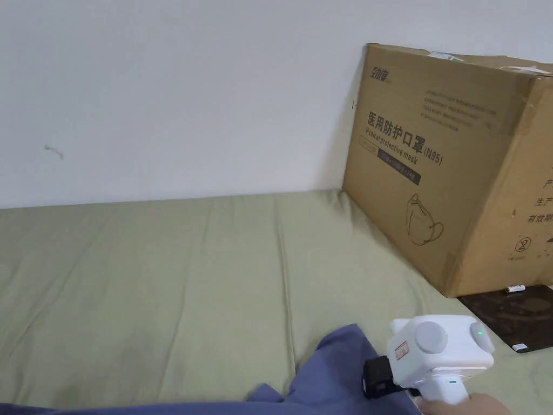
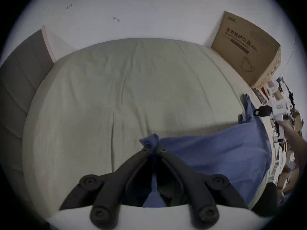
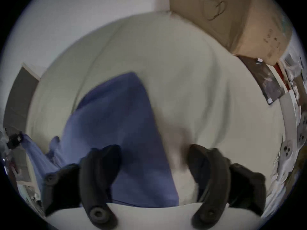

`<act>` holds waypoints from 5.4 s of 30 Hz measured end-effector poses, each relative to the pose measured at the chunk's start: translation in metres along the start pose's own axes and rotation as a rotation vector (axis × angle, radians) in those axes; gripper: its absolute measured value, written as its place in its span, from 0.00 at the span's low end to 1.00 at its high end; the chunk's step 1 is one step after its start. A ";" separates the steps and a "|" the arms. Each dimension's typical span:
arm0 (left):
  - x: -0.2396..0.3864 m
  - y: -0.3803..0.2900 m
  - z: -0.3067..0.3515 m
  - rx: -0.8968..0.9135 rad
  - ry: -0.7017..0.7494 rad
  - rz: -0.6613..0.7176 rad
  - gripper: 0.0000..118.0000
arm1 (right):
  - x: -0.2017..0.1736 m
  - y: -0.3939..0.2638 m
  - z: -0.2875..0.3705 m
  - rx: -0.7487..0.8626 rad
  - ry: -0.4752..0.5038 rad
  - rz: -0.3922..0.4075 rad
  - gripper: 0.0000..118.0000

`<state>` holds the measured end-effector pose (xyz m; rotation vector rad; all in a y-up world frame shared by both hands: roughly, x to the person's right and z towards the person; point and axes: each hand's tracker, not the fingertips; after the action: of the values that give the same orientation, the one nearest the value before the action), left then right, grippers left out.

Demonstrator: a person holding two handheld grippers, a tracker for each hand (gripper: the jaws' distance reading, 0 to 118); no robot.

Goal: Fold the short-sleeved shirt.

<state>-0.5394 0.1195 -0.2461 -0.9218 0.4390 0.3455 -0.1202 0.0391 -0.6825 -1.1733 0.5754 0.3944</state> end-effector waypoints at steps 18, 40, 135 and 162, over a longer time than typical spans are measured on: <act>0.028 -0.008 0.211 0.403 0.041 0.063 0.02 | 0.022 -0.036 0.290 0.592 0.328 -0.080 0.00; 0.048 0.168 0.335 0.721 0.104 0.126 0.02 | -0.020 0.100 0.527 0.965 0.085 0.019 0.00; 0.053 -0.273 0.121 -0.147 0.025 0.281 0.92 | 0.009 -0.325 0.241 0.386 0.422 -0.173 0.00; 0.081 -0.292 0.169 -0.005 0.019 0.231 0.04 | 0.057 -0.333 0.141 -0.015 0.076 0.049 0.42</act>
<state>-0.2975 0.1034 0.0020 -0.8818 0.5640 0.5488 0.1451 0.0557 -0.4310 -1.1945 0.6693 0.3972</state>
